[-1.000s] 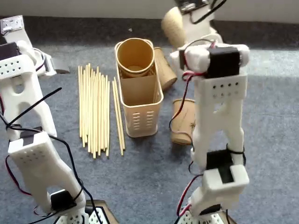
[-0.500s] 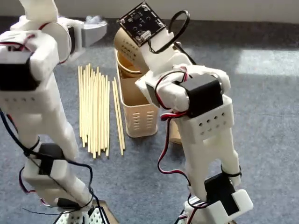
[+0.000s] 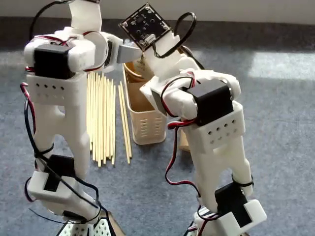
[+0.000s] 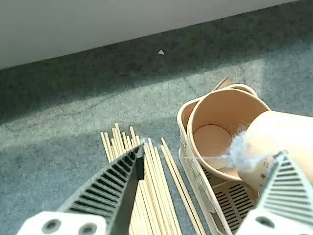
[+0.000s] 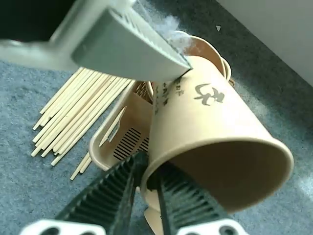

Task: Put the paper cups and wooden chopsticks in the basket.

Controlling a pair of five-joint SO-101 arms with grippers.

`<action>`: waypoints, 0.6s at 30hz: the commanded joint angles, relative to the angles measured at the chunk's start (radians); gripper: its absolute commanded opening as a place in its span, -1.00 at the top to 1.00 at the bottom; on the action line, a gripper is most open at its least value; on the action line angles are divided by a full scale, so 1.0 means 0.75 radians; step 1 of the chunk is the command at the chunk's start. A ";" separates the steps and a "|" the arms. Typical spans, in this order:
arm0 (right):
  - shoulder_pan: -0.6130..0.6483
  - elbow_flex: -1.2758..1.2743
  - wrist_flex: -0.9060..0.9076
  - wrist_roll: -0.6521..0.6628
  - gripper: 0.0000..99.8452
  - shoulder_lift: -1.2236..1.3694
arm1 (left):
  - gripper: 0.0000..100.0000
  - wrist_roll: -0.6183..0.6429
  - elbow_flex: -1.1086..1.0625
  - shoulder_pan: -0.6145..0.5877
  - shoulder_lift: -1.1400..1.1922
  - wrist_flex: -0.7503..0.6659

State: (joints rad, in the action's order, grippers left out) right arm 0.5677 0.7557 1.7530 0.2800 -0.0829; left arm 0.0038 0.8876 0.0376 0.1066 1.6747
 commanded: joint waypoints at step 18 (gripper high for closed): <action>-0.036 0.042 -0.496 -0.023 0.99 0.173 | 0.21 -0.014 0.005 -0.226 0.015 -0.170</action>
State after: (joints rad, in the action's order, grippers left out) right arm 0.5539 0.7818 1.4538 0.2708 0.0245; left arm -0.0023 0.8615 -0.0529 0.1542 1.5766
